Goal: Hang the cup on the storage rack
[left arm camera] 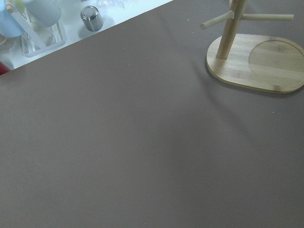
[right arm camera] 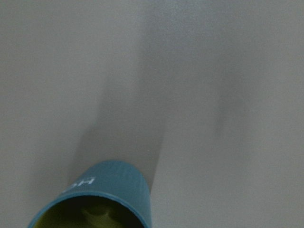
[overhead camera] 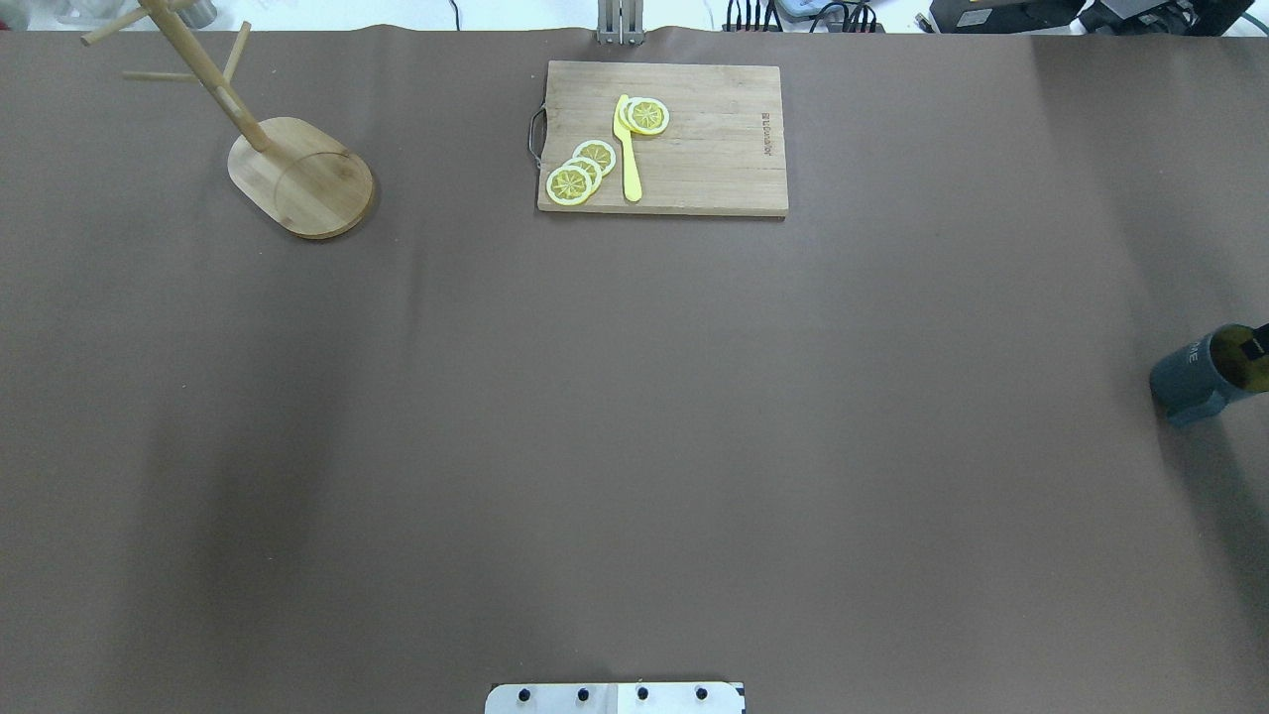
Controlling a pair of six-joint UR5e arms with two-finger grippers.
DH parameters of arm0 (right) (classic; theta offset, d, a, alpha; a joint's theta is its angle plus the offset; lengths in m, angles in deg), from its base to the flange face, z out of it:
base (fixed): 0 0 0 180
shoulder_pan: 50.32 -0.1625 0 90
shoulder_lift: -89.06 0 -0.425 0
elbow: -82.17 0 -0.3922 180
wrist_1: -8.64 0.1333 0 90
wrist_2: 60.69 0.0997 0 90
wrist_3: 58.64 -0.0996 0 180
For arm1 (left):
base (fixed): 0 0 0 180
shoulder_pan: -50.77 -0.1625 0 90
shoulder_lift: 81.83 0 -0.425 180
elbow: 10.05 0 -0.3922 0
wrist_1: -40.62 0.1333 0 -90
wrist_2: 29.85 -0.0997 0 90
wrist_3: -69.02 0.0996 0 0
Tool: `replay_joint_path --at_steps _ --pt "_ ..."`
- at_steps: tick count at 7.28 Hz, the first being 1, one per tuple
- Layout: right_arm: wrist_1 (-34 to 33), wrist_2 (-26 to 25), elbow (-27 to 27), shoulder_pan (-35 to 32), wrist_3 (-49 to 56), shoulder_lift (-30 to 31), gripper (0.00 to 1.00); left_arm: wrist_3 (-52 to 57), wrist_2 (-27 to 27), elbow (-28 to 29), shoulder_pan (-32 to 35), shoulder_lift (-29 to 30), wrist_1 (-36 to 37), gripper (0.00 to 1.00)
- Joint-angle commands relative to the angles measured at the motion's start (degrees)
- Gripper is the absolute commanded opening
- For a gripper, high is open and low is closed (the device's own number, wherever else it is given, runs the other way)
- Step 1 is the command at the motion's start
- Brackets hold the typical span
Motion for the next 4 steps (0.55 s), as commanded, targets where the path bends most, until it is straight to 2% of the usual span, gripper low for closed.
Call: replay_joint_path --at_steps 1,2,3,4 --pt "0.0 0.1 0.1 0.9 0.2 0.0 0.52 0.0 0.0 0.0 0.0 0.0 0.0 0.99" --pt "0.0 0.1 -0.1 1.0 0.3 -0.1 0.16 0.0 0.0 0.0 0.0 0.1 0.0 0.99" --pt "0.0 0.1 -0.5 1.0 0.4 -0.1 0.00 0.0 0.0 0.1 0.0 0.1 0.0 0.99" --pt "0.0 0.1 -0.7 1.0 0.4 -0.4 0.00 0.0 0.0 0.1 0.0 0.0 0.0 0.99"
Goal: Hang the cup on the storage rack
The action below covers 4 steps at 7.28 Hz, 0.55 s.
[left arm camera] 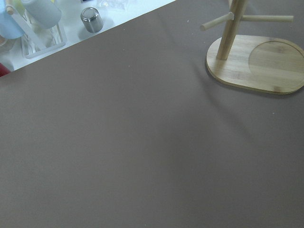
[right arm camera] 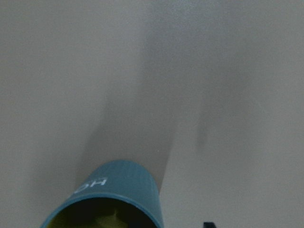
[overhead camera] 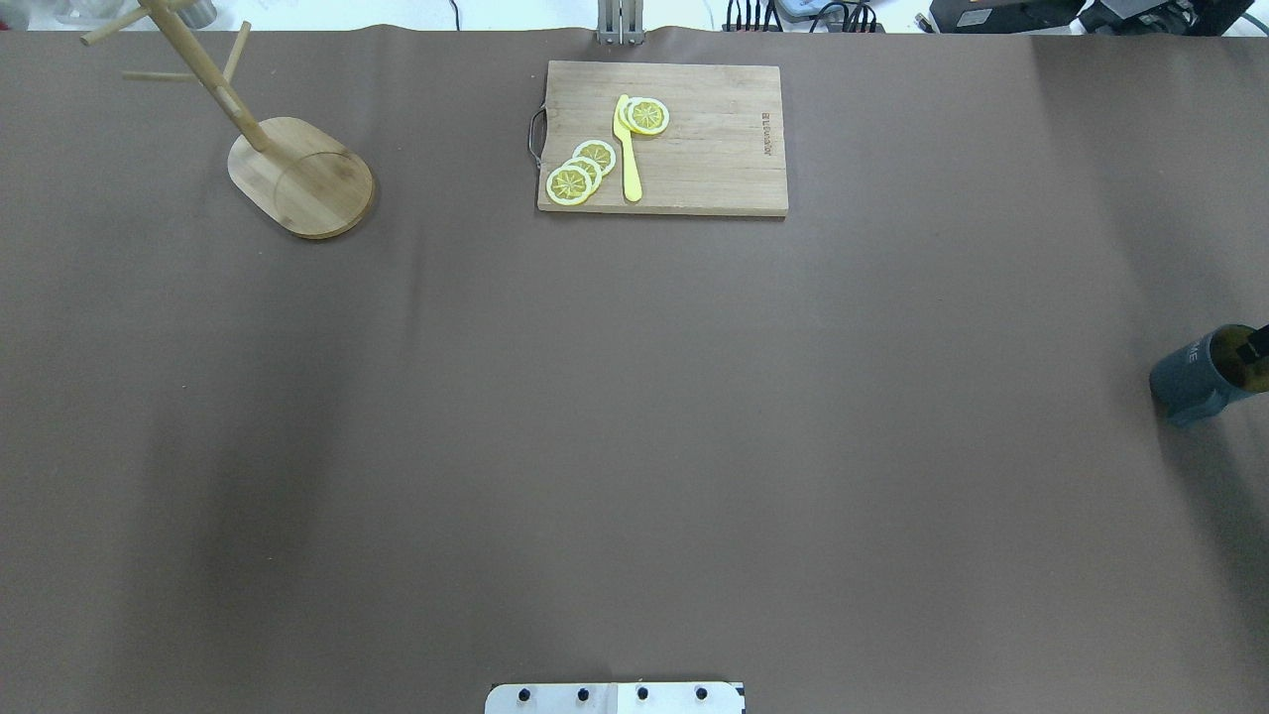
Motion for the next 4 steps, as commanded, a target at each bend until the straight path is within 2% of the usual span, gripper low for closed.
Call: replay_joint_path --at_steps 1,4 --pt "0.0 0.0 -0.5 0.0 -0.1 -0.6 0.00 0.0 0.0 0.0 0.0 -0.1 0.0 0.99" --pt "-0.2 -0.1 -3.4 0.0 -0.5 -1.6 0.00 0.0 0.0 0.0 0.0 -0.1 0.0 0.99"
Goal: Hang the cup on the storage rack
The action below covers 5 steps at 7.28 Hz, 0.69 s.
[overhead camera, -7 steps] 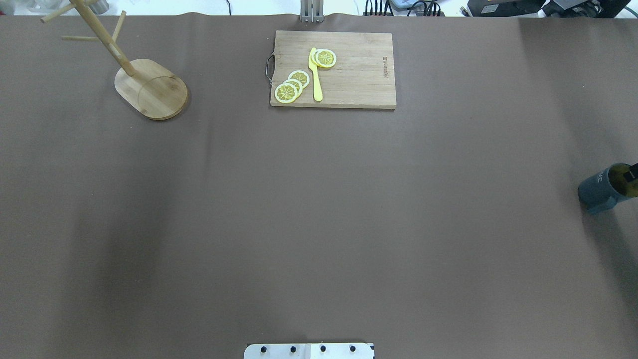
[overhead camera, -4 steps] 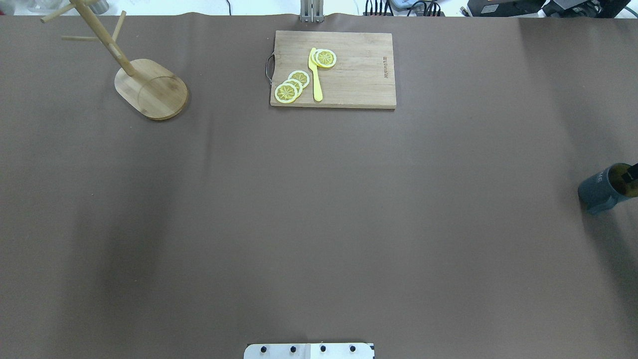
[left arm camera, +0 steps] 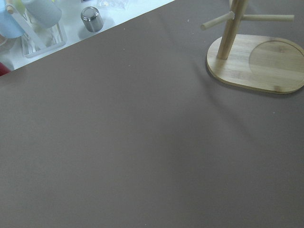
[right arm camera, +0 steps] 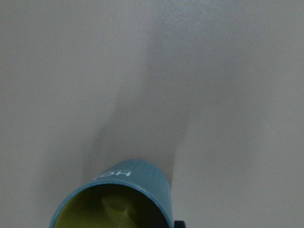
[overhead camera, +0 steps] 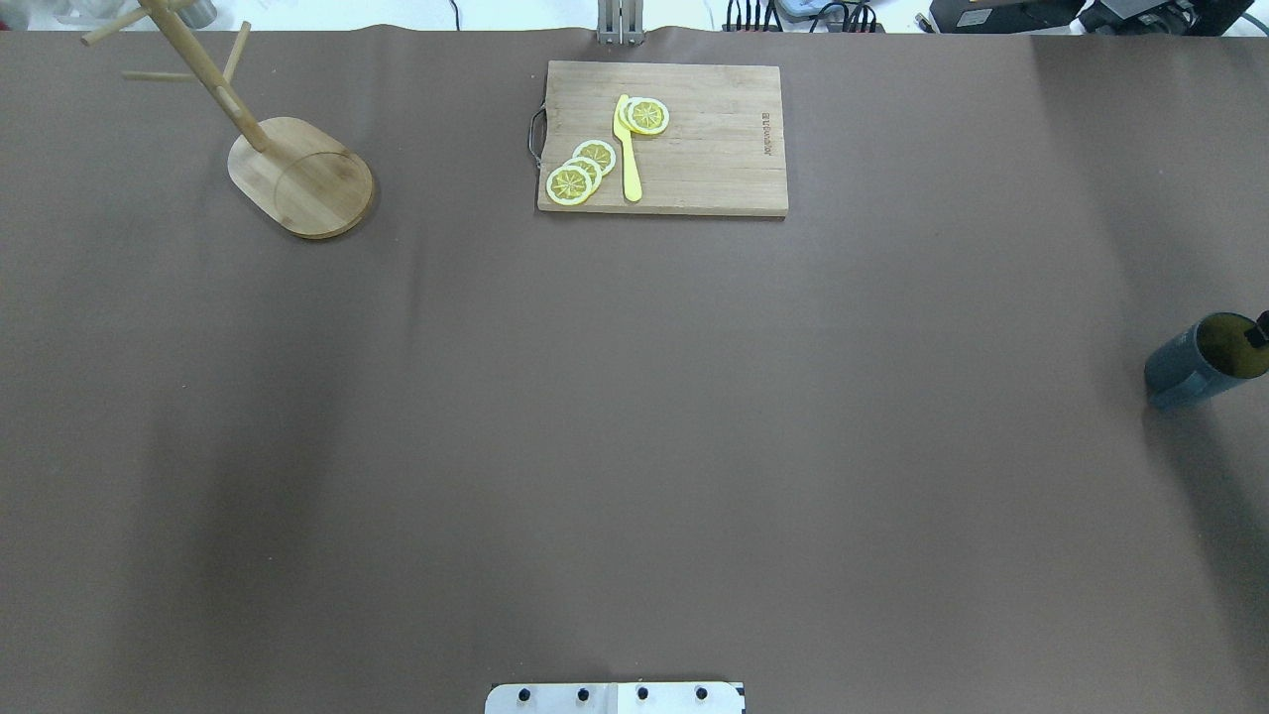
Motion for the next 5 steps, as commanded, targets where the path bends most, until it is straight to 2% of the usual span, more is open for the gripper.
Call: replay_joint_path --at_steps 1,3,5 --pt "-0.3 -0.1 -1.5 -0.3 -0.7 -3.0 0.00 0.0 0.0 -0.1 0.0 0.0 0.0 0.99" --pt "-0.1 0.6 -2.7 0.0 -11.9 -7.5 0.00 0.0 0.0 -0.1 0.0 0.0 0.0 0.99" --pt "-0.2 0.6 -7.5 4.3 -23.1 -9.5 0.00 -0.9 0.0 -0.1 0.0 0.0 0.0 0.99"
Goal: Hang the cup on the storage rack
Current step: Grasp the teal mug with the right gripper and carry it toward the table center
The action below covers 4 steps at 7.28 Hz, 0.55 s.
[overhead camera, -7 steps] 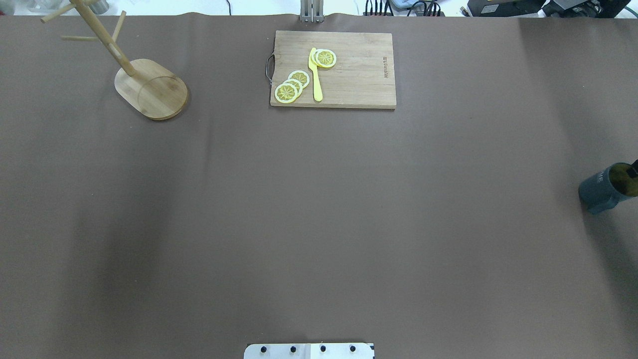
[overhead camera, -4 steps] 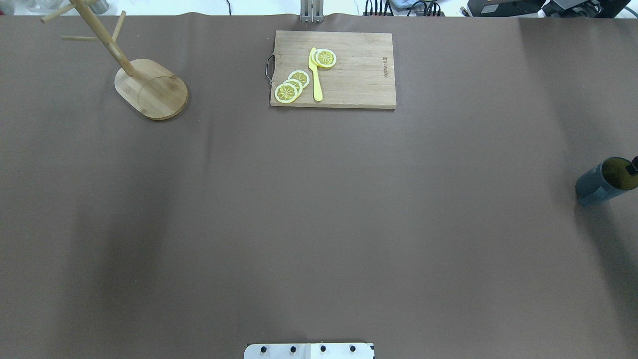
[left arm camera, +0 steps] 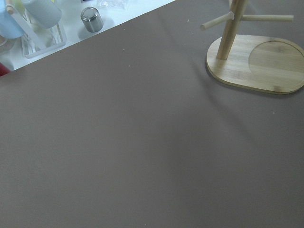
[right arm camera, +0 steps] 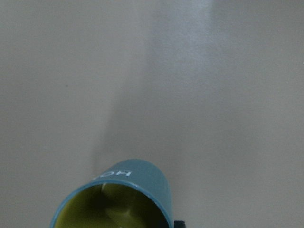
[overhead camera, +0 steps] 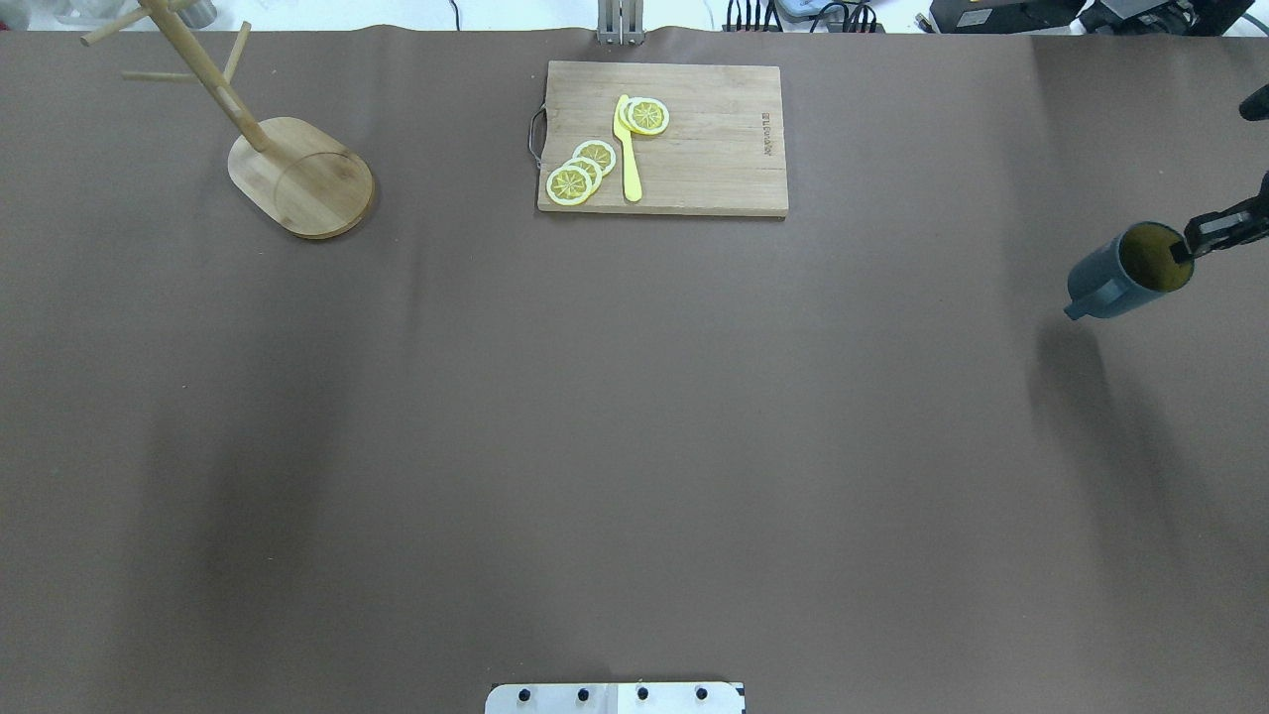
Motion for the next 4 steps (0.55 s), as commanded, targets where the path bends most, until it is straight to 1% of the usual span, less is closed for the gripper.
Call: replay_joint_path --at_steps 1,2,3,4 --pt "-0.1 -0.7 -4.8 6.0 -15.6 -3.6 0.00 -0.5 0.1 0.1 0.0 0.0 0.0 0.99" --pt "-0.3 -1.8 -4.8 9.8 -25.7 -7.8 0.00 -0.5 0.1 0.2 0.0 0.0 0.0 0.99" --pt "-0.8 -6.8 -4.8 14.7 -35.7 -12.2 0.00 -0.6 0.1 0.1 -0.1 0.0 0.0 0.99" --pt "-1.1 -11.8 -4.7 19.2 -42.4 -15.0 0.00 -0.6 0.1 0.2 0.0 0.0 0.0 0.99"
